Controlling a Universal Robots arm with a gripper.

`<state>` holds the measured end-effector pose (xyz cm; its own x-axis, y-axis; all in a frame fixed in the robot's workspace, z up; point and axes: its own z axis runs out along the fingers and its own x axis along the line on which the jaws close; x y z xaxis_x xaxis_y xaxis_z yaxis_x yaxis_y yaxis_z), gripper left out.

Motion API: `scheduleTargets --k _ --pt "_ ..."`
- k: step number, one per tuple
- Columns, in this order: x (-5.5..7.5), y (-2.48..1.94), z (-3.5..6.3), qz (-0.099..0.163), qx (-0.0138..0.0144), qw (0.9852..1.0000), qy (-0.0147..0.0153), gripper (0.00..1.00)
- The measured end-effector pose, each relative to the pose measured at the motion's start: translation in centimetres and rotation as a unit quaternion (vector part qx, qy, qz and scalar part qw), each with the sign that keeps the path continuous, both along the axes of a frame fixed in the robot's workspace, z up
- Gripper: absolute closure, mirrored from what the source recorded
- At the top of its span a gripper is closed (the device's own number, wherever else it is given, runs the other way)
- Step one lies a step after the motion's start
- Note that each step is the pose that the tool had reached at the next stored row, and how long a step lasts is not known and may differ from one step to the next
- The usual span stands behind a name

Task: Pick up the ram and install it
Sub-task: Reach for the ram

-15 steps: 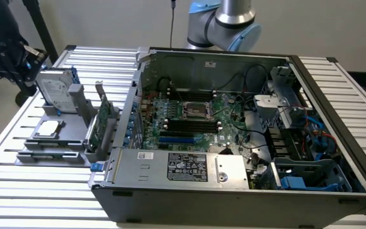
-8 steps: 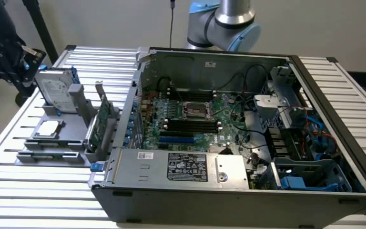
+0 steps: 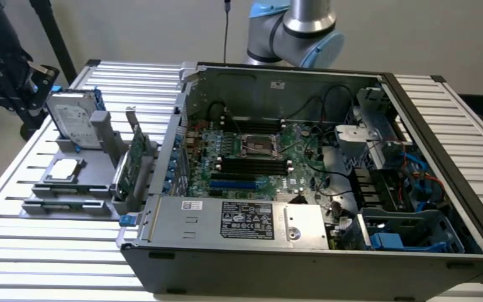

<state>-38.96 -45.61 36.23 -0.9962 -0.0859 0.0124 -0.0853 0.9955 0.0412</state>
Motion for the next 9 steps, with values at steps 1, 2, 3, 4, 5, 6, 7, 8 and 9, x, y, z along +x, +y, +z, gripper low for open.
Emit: scheduleTargets --k 1,2,3,4,5,6,7,8,9 --pt "0.00 0.00 -0.01 0.000 -0.0014 1.0000 0.0000 0.89" --pt "-0.01 0.01 -0.04 0.000 -0.0032 1.0000 0.0000 0.89" --pt "-0.01 0.01 -0.06 0.000 -0.0047 1.0000 0.0000 0.89" --pt "0.00 0.01 -0.09 0.000 -0.0060 1.0000 0.0000 0.89" --pt "0.00 0.01 -0.11 -0.001 -0.0075 1.0000 0.0000 0.89" --pt "-0.01 0.02 -0.13 -0.001 -0.0091 1.0000 0.0000 0.89" --pt "0.00 0.02 -0.14 -0.001 -0.0098 1.0000 0.0000 0.89" --pt "0.00 0.02 -0.14 -0.001 -0.0098 1.0000 0.0001 0.89" --pt "0.00 0.02 -0.14 -0.001 -0.0099 1.0000 0.0001 0.89"
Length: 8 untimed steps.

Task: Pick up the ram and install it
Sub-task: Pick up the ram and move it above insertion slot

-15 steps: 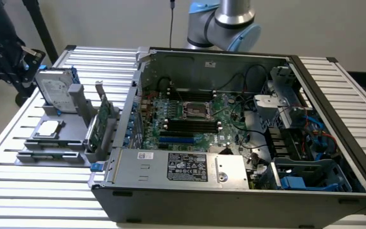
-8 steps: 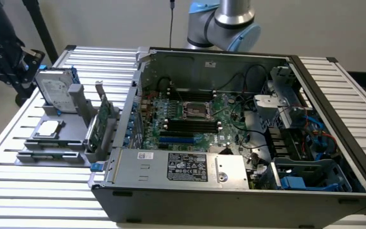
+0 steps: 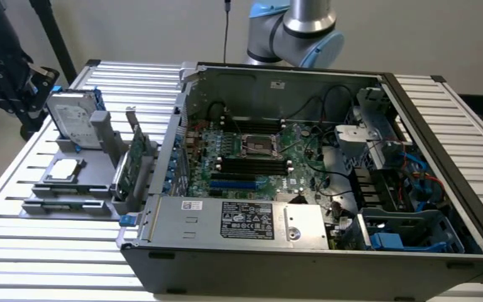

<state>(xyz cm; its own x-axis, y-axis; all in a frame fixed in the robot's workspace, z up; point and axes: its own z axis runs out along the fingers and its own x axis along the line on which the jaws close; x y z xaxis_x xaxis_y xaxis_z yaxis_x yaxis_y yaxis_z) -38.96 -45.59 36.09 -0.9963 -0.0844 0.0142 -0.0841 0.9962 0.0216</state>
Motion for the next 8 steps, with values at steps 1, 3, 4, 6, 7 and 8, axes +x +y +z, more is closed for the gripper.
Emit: scheduleTargets --k 1,3,4,6,7,8 --pt "0.00 0.00 -0.01 0.000 0.0000 1.0000 -0.0001 0.89" --pt "0.00 0.00 0.00 0.000 0.0000 1.0000 0.0000 0.89" --pt "0.00 0.00 -0.01 0.000 0.0000 1.0000 0.0000 0.89" --pt "0.00 0.00 -0.01 0.000 0.0000 1.0000 -0.0001 0.89" --pt "0.00 0.00 0.00 0.000 0.0000 1.0000 0.0000 0.89" --pt "0.00 0.00 -0.01 0.000 0.0000 1.0000 -0.0001 0.89"
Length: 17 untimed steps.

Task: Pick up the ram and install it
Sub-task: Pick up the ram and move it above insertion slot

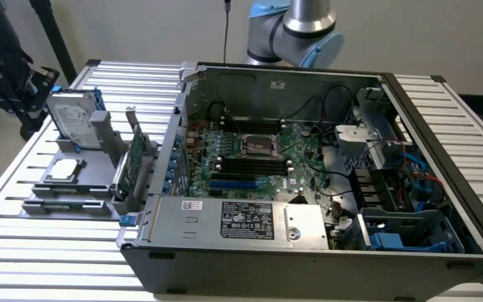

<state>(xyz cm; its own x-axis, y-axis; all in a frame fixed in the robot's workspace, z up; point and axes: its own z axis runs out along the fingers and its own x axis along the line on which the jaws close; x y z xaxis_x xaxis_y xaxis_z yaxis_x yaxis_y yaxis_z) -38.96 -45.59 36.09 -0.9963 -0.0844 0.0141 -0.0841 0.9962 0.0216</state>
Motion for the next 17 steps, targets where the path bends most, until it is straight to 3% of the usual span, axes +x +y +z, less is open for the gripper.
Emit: scheduleTargets --k 6,10,14,17 --pt "-0.07 0.00 -0.02 0.005 0.0000 1.0000 -0.0001 0.89" --pt "-0.10 0.00 -0.22 0.039 0.0000 0.9992 -0.0002 0.89" --pt "-0.10 0.00 -0.50 0.075 0.0000 0.9972 -0.0001 0.89" --pt "-0.10 0.00 -0.71 0.102 0.0000 0.9947 -0.0001 0.89"
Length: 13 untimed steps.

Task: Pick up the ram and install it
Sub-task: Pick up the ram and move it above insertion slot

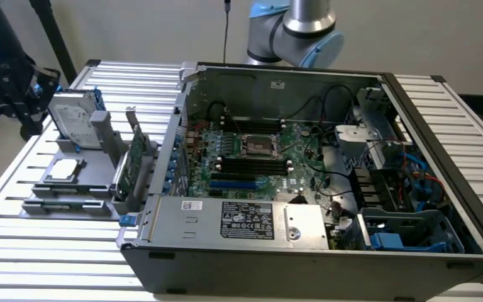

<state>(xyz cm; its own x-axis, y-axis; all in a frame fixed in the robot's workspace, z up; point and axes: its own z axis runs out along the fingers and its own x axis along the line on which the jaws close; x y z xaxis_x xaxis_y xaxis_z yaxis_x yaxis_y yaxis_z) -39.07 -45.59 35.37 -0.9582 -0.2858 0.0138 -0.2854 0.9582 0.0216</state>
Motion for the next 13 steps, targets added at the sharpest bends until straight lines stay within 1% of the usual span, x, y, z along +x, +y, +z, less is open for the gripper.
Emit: scheduleTargets --k 3,5,7,10,13 --pt "0.00 0.00 -0.20 0.027 0.0000 0.9996 0.0000 0.89" --pt "0.00 0.00 -0.34 0.045 0.0000 0.9990 0.0000 0.89" --pt "0.00 0.00 -0.48 0.063 0.0000 0.9980 0.0000 0.89" --pt "0.00 0.00 -0.69 0.090 0.0000 0.9959 0.0000 0.89" --pt "0.00 0.00 -0.91 0.118 0.0000 0.9931 0.0000 0.89"
